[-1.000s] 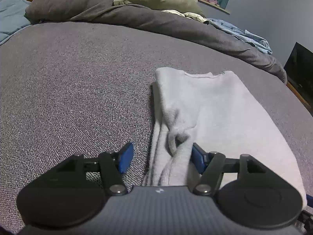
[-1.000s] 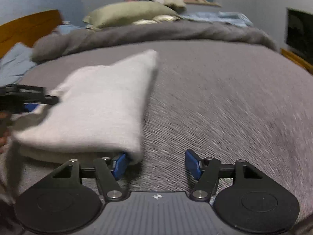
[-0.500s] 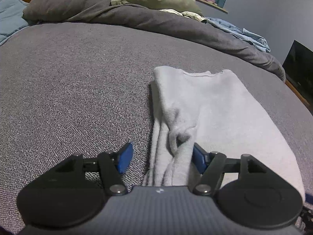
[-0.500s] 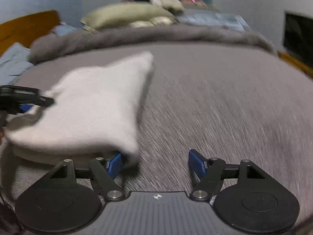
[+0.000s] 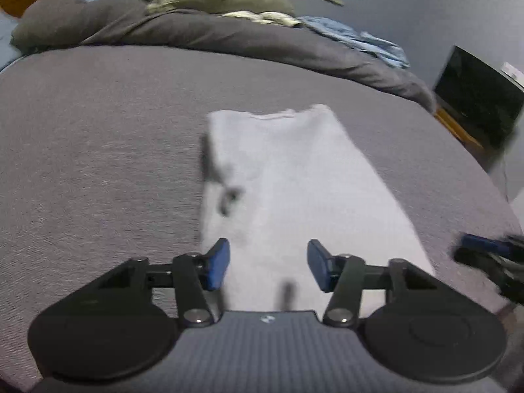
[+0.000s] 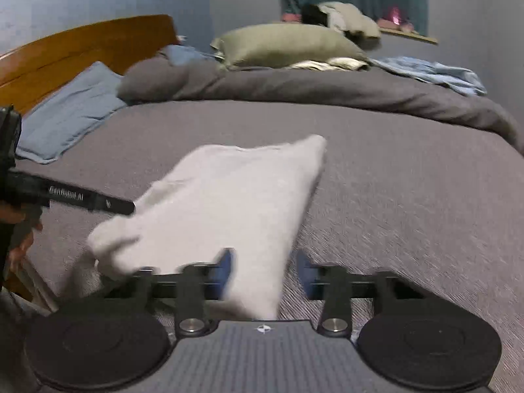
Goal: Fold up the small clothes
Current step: 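Press both open grippers along the folded sweatshirt sides to square it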
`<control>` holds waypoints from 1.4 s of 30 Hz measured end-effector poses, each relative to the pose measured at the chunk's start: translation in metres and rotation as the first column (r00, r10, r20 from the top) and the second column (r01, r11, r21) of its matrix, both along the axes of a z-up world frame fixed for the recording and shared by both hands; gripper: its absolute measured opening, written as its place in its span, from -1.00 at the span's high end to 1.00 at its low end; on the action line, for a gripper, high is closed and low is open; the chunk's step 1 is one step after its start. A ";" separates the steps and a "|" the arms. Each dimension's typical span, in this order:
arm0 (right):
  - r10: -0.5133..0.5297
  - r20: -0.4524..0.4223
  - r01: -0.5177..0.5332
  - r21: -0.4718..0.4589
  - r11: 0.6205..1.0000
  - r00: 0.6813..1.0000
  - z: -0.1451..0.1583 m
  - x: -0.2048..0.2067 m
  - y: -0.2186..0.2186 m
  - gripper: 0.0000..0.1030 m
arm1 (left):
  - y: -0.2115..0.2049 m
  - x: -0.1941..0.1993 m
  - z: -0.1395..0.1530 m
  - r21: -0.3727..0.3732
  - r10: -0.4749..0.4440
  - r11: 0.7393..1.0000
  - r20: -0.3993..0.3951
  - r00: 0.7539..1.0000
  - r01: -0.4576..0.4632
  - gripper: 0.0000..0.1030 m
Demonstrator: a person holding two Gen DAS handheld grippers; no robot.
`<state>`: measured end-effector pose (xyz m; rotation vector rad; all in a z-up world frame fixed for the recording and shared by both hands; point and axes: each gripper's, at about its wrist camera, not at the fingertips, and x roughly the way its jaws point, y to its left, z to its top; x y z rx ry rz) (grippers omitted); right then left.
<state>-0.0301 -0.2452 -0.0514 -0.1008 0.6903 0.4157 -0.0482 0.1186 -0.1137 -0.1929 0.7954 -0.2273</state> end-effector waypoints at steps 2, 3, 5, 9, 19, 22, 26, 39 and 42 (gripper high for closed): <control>0.024 0.010 -0.024 -0.001 1.000 1.000 -0.007 0.005 0.008 0.61 | -0.017 -0.004 -0.001 0.071 -0.068 0.995 0.029 0.997 0.066 0.22; 0.036 0.009 -0.036 -0.004 0.999 0.999 -0.012 0.008 0.012 0.61 | -0.024 -0.006 -0.003 0.112 -0.098 0.989 0.034 0.995 0.094 0.27; 0.040 -0.015 -0.040 0.000 0.999 0.999 -0.017 0.013 0.014 0.61 | -0.032 -0.009 -0.011 0.166 -0.131 0.978 0.013 0.991 0.127 0.27; 0.057 -0.064 -0.057 0.003 0.998 0.996 -0.028 0.024 0.018 0.61 | -0.022 -0.010 -0.030 0.190 -0.088 0.977 -0.043 0.995 0.095 0.28; 0.122 -0.114 -0.119 0.033 0.992 0.986 -0.056 0.035 0.030 0.35 | -0.002 -0.010 -0.038 0.115 -0.086 0.989 -0.043 0.995 0.090 0.27; 0.127 -0.100 -0.115 0.117 0.986 0.987 -0.036 0.041 0.019 0.34 | -0.001 -0.005 -0.017 0.023 -0.114 0.993 0.051 0.992 0.113 0.27; 0.109 0.001 -0.108 0.122 0.987 0.994 -0.019 0.061 0.010 0.32 | -0.017 0.015 0.000 0.088 -0.139 0.988 0.162 0.977 0.126 0.27; 0.293 0.070 -0.285 -0.104 0.953 0.953 -0.057 0.112 0.047 0.37 | -0.015 0.084 -0.060 0.137 -0.102 0.987 0.141 0.985 0.083 0.29; 0.257 0.046 -0.256 -0.013 0.966 0.965 -0.072 0.117 0.032 0.36 | 0.001 0.090 -0.068 0.065 -0.073 0.996 0.130 0.989 0.065 0.48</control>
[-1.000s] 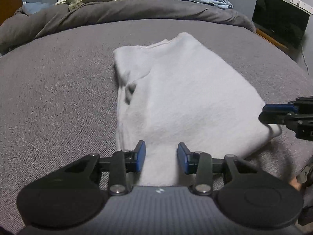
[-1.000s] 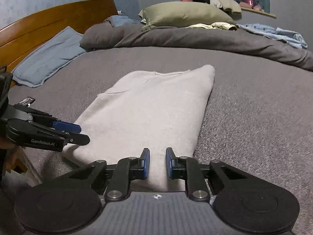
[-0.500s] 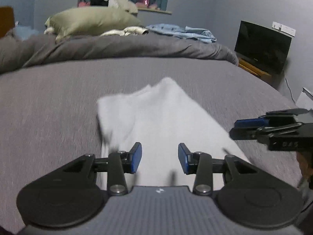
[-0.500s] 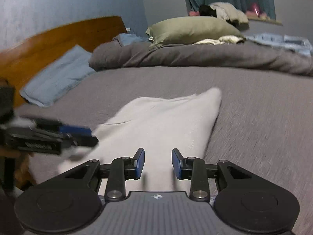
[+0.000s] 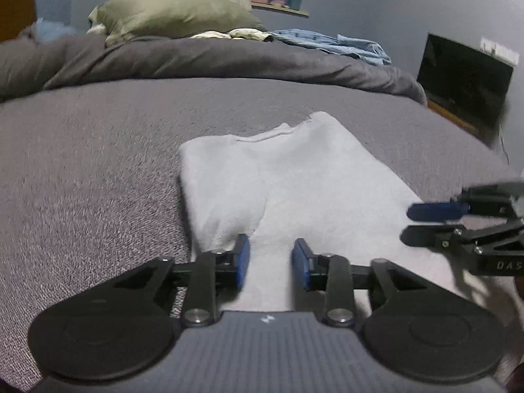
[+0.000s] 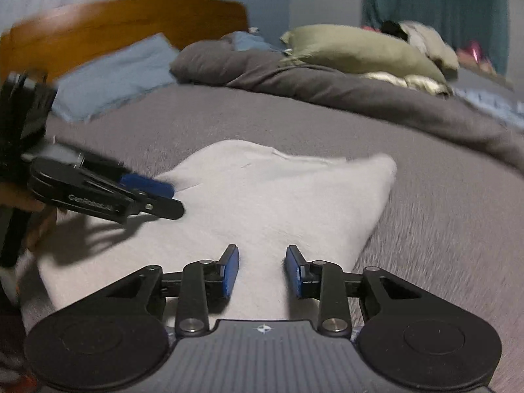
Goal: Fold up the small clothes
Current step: 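Press both open grippers along the folded sweatshirt sides to square it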
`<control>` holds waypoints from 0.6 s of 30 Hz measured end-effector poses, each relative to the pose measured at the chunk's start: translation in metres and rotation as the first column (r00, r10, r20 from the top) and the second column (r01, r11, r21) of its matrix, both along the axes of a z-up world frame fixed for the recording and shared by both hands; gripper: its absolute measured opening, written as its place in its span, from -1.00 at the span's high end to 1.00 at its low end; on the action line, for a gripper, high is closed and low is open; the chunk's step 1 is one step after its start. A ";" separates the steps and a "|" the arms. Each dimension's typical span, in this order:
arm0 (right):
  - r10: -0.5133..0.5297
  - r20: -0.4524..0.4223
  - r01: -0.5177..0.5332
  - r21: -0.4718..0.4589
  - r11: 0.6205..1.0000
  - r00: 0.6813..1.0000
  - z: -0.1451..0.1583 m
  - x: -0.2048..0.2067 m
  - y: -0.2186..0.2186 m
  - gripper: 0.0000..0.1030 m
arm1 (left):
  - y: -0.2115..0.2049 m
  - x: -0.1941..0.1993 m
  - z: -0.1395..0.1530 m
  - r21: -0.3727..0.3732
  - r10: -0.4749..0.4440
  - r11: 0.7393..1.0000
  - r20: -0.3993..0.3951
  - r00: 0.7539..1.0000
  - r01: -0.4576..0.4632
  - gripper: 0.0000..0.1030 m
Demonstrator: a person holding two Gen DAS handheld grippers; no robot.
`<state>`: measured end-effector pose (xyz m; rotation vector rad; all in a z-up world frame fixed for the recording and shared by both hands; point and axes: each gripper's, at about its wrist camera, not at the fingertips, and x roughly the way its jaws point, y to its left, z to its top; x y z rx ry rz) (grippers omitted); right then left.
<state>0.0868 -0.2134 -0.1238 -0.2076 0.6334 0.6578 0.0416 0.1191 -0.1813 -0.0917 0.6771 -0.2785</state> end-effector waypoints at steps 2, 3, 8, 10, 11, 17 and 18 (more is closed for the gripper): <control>-0.008 -0.046 0.012 0.069 0.998 0.999 0.002 0.008 -0.006 0.36 | 0.003 0.007 0.007 -0.036 -0.003 0.999 -0.018 1.000 0.003 0.48; -0.015 -0.065 0.022 0.107 0.994 0.998 0.005 0.014 -0.008 0.35 | 0.003 0.011 0.013 -0.048 -0.025 0.999 -0.012 1.000 0.025 0.45; -0.102 -0.005 0.102 0.150 0.983 0.995 0.019 0.046 -0.011 0.10 | -0.021 0.044 0.039 0.043 -0.133 0.991 0.070 0.989 0.130 0.10; -0.096 0.023 0.093 0.107 0.990 0.995 0.019 0.061 -0.004 0.10 | -0.030 0.064 0.039 0.040 -0.169 0.985 0.052 0.984 0.167 0.10; -0.084 0.043 0.080 0.091 0.993 0.995 0.020 0.069 0.000 0.10 | -0.033 0.074 0.036 0.042 -0.183 0.983 0.035 0.983 0.181 0.10; 0.169 0.086 -0.157 -0.129 0.979 0.982 0.011 0.108 0.031 0.13 | -0.025 0.108 0.009 0.137 -0.141 0.980 -0.022 0.990 0.143 0.02; 0.215 0.095 -0.193 -0.199 0.961 0.972 0.006 0.112 0.035 0.13 | -0.016 0.111 0.006 0.110 -0.128 0.985 -0.025 0.991 0.130 0.02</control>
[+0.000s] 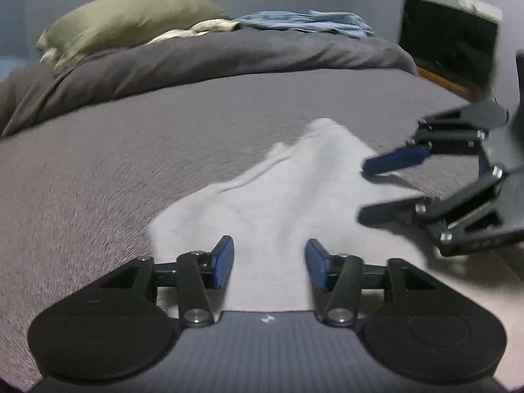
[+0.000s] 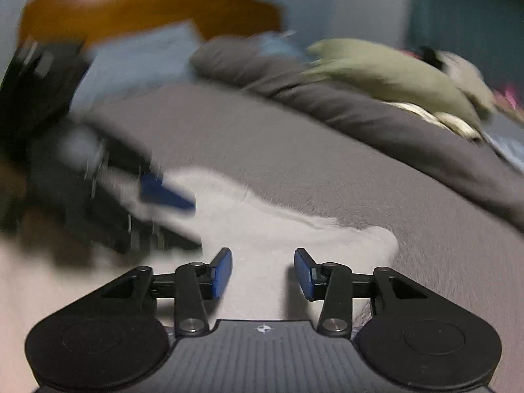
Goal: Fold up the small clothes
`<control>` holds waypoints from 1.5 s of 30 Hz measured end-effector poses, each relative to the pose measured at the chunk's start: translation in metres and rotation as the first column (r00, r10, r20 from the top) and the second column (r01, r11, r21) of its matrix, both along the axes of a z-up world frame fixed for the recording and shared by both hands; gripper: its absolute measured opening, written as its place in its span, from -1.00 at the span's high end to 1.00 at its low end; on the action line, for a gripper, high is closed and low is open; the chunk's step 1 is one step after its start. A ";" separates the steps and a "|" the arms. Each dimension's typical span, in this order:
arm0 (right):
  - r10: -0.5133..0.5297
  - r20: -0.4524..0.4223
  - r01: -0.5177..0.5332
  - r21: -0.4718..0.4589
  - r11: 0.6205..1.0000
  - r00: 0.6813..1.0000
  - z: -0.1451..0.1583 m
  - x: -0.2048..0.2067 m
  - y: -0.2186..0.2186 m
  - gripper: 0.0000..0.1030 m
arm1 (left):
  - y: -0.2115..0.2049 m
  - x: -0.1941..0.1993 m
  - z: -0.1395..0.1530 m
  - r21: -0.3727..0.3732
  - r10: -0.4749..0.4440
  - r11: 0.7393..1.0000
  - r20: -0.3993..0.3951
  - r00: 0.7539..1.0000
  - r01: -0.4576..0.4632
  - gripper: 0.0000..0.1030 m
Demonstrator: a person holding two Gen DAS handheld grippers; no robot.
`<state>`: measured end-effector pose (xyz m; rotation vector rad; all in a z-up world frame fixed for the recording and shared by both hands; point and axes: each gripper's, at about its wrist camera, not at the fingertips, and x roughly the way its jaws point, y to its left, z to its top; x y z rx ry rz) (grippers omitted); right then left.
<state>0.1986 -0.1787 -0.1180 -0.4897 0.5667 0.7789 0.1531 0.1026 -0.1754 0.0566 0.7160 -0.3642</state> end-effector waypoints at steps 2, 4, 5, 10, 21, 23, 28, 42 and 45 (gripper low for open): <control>0.034 0.035 -0.030 -0.095 0.995 0.999 -0.012 0.009 0.001 0.13 | 0.010 0.006 -0.005 -0.017 0.016 1.000 0.006 1.000 -0.016 0.02; -0.024 0.000 0.024 -0.068 0.997 1.000 -0.017 0.029 -0.011 0.13 | 0.012 0.012 -0.008 0.001 0.019 1.000 0.028 0.999 -0.019 0.02; -0.064 -0.017 0.064 -0.046 0.997 0.998 -0.018 0.040 -0.018 0.13 | 0.011 0.014 -0.010 0.011 0.019 1.000 0.041 0.999 -0.020 0.02; -0.186 -0.086 0.188 0.011 0.982 0.979 -0.029 0.074 -0.036 0.10 | 0.008 0.033 -0.016 0.076 0.051 0.995 0.078 0.996 -0.057 -0.12; -0.146 -0.077 0.152 0.081 0.985 0.986 -0.003 0.009 -0.020 -0.02 | 0.009 -0.003 0.021 0.097 0.076 0.992 0.076 0.994 -0.083 -0.16; -0.155 -0.085 0.164 0.116 0.980 0.984 0.007 -0.012 -0.025 -0.08 | 0.011 -0.032 0.032 0.021 0.061 0.998 0.079 0.995 -0.063 -0.16; -0.172 -0.099 0.182 0.113 0.977 0.980 0.021 -0.077 -0.028 -0.09 | 0.002 -0.104 0.039 -0.003 -0.003 1.000 0.049 0.999 0.003 -0.16; -0.438 -0.114 0.444 0.037 0.895 0.892 0.040 -0.225 -0.066 -0.42 | 0.037 -0.216 0.034 0.052 0.197 0.980 -0.103 0.975 -0.193 -0.21; -0.526 -0.179 0.545 0.081 0.834 0.831 0.041 -0.250 -0.072 -0.70 | 0.033 -0.241 0.038 0.010 0.243 0.970 -0.104 0.964 -0.243 -0.63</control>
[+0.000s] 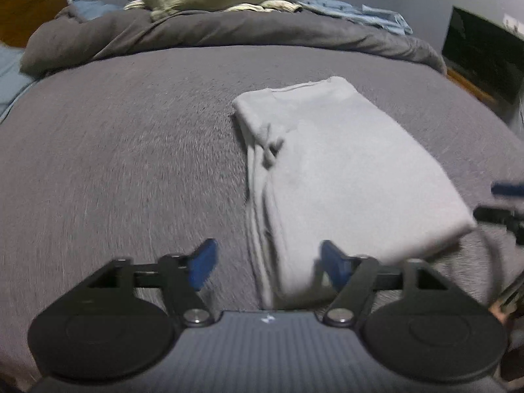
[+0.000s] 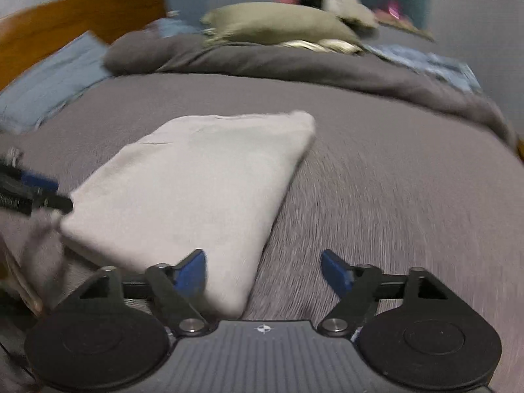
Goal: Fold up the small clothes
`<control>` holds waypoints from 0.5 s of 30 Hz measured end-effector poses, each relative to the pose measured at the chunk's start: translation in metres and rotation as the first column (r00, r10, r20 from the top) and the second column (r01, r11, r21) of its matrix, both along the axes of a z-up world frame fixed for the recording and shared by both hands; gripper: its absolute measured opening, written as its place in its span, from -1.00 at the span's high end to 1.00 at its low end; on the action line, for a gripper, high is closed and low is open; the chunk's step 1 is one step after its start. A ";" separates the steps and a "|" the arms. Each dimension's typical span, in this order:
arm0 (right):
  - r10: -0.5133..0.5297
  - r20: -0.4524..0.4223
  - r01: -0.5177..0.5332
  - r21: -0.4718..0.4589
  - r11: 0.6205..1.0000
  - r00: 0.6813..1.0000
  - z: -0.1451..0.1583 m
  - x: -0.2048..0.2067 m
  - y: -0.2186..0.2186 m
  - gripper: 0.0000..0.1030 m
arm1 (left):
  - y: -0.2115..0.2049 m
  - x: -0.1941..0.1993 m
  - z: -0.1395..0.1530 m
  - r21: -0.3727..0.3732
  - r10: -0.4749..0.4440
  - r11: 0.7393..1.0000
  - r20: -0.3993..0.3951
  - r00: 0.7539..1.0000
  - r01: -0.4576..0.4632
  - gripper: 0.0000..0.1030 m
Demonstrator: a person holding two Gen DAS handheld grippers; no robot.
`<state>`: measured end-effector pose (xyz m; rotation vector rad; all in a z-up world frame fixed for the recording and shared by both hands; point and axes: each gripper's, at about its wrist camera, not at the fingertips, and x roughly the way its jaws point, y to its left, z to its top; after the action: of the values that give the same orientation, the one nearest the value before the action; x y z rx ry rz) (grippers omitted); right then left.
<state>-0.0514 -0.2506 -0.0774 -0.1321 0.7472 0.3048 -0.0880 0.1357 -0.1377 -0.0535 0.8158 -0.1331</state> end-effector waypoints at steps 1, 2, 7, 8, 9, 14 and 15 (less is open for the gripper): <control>-0.023 -0.010 0.023 0.031 0.999 1.000 -0.001 -0.004 -0.001 -0.75 | -0.004 -0.010 0.000 -0.002 0.027 1.000 0.012 1.000 -0.027 -0.81; -0.040 -0.018 0.041 0.056 0.998 0.999 -0.002 -0.013 0.000 -0.80 | -0.009 -0.020 0.000 0.001 0.054 0.999 0.026 0.998 -0.054 -0.84; -0.013 0.023 0.012 0.026 1.000 1.000 -0.014 -0.043 0.019 -0.90 | -0.037 -0.045 -0.016 0.021 0.075 0.997 0.047 0.996 -0.076 -0.88; -0.006 0.035 0.006 0.010 1.000 0.999 -0.017 -0.042 0.022 -0.95 | -0.042 -0.048 -0.021 0.039 0.048 0.998 0.057 0.997 -0.050 -0.88; -0.002 0.044 0.002 -0.005 1.000 0.999 -0.022 -0.044 0.024 -0.97 | -0.047 -0.050 -0.027 0.060 0.010 0.998 0.068 0.998 -0.014 -0.88; 0.000 0.058 0.004 -0.072 0.997 0.998 -0.047 -0.048 0.029 -0.99 | -0.055 -0.050 -0.058 0.130 -0.111 0.986 0.066 0.992 0.102 -0.91; -0.005 0.063 0.011 -0.082 0.997 0.998 -0.052 -0.047 0.028 -0.99 | -0.054 -0.049 -0.063 0.124 -0.106 0.987 0.055 0.993 0.098 -0.91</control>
<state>-0.0982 -0.2229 -0.1294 -0.2157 0.6977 0.2610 -0.1375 0.0818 -0.2012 0.1068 0.7639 -0.1807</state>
